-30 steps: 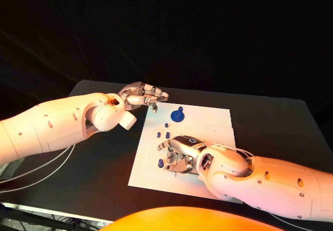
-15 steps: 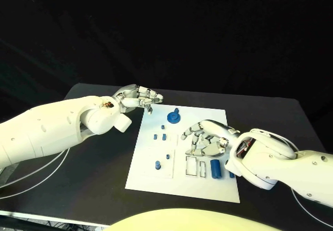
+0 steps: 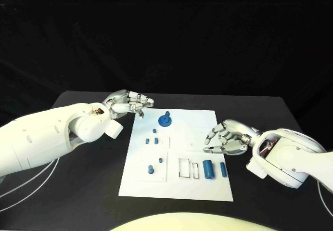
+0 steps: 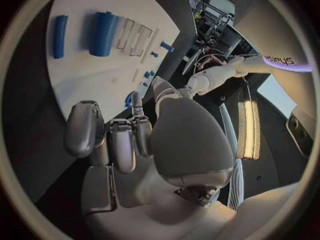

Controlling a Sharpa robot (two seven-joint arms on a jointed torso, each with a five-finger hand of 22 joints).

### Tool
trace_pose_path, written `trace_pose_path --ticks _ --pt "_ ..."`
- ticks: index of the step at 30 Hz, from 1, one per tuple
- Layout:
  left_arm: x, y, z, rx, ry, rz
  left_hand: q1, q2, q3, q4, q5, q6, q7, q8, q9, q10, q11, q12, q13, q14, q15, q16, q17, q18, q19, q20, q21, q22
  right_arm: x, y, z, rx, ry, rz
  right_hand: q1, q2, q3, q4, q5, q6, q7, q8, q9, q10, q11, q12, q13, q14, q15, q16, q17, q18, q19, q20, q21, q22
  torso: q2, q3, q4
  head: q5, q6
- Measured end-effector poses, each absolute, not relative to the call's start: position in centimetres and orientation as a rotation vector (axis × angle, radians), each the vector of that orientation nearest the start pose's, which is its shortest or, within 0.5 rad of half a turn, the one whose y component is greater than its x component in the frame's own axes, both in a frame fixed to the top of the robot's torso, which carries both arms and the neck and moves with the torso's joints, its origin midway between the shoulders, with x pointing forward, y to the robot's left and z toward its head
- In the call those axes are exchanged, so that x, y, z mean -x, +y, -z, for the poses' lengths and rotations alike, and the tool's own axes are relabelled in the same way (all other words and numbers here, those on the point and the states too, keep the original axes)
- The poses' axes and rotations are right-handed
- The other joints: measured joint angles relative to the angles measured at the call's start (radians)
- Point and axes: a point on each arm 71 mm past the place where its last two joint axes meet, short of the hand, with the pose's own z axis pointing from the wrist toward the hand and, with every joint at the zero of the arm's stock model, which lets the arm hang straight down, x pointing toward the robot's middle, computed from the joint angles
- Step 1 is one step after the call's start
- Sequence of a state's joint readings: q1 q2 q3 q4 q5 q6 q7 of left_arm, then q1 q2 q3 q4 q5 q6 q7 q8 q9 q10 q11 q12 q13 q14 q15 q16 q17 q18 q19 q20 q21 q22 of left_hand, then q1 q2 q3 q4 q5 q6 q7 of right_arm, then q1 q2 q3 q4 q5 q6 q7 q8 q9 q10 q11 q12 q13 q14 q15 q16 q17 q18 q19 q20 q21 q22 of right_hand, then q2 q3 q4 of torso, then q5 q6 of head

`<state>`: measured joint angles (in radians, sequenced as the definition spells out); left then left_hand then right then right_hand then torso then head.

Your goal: Assemble the parts on the task board

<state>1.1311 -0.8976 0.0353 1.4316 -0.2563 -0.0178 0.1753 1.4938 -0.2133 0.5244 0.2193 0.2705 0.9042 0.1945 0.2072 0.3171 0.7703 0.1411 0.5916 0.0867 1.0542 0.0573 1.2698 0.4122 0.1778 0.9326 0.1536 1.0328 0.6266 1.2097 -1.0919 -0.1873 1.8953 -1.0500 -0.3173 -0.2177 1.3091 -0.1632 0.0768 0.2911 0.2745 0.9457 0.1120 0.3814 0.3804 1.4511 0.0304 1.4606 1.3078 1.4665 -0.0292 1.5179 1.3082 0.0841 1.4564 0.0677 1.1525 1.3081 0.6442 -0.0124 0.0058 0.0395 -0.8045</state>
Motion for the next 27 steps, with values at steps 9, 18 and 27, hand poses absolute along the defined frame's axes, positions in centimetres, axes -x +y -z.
trace_pose_path --ticks 9,18,27 --pt "-49.0 24.5 20.2 0.954 1.758 1.482 -0.001 -0.001 0.0 0.0 0.0 0.0 0.0 0.0 0.0 0.0 0.0 0.0 0.0 0.0 0.0 0.0 0.0 0.0 0.0 0.0 0.0 0.0 -37.3 -23.4 23.1 -0.327 2.101 -0.654 -0.06 0.032 -0.05 0.002 0.008 0.004 -0.005 0.014 0.009 0.01 -0.003 0.009 0.001 0.0 -0.007 0.01 0.0 0.0 0.003 -0.003 0.047 0.0 0.0 -0.0019 0.0001 -0.044 -0.014" --pt "-48.9 24.4 20.1 0.955 1.752 1.486 -0.001 -0.001 0.0 0.0 0.0 -0.003 -0.003 0.0 0.0 0.0 0.0 0.0 0.0 0.0 0.0 0.0 0.0 0.0 0.0 0.0 -0.004 0.0 -36.5 -23.5 24.5 -0.342 2.161 -0.559 -0.109 0.045 -0.106 0.003 0.0 0.007 -0.007 0.025 0.017 0.01 -0.004 0.009 0.0 0.0 -0.007 0.014 0.0 -0.015 0.003 -0.003 0.056 0.0 0.0 -0.0029 0.0018 -0.062 -0.026" --pt "-48.8 24.5 20.1 0.956 1.75 1.489 -0.001 -0.001 0.0 0.0 0.0 -0.004 -0.004 0.0 0.0 0.0 0.0 0.0 0.0 0.0 0.0 0.0 -0.001 0.0 0.0 0.0 -0.004 0.0 -36.2 -22.3 26.2 -0.334 2.206 -0.528 -0.12 0.047 -0.132 0.003 -0.005 0.009 -0.01 0.029 0.021 0.01 -0.004 0.009 0.0 0.0 -0.007 0.014 0.0 -0.015 0.003 -0.003 0.056 0.0 0.001 -0.0021 0.0031 -0.067 -0.025"
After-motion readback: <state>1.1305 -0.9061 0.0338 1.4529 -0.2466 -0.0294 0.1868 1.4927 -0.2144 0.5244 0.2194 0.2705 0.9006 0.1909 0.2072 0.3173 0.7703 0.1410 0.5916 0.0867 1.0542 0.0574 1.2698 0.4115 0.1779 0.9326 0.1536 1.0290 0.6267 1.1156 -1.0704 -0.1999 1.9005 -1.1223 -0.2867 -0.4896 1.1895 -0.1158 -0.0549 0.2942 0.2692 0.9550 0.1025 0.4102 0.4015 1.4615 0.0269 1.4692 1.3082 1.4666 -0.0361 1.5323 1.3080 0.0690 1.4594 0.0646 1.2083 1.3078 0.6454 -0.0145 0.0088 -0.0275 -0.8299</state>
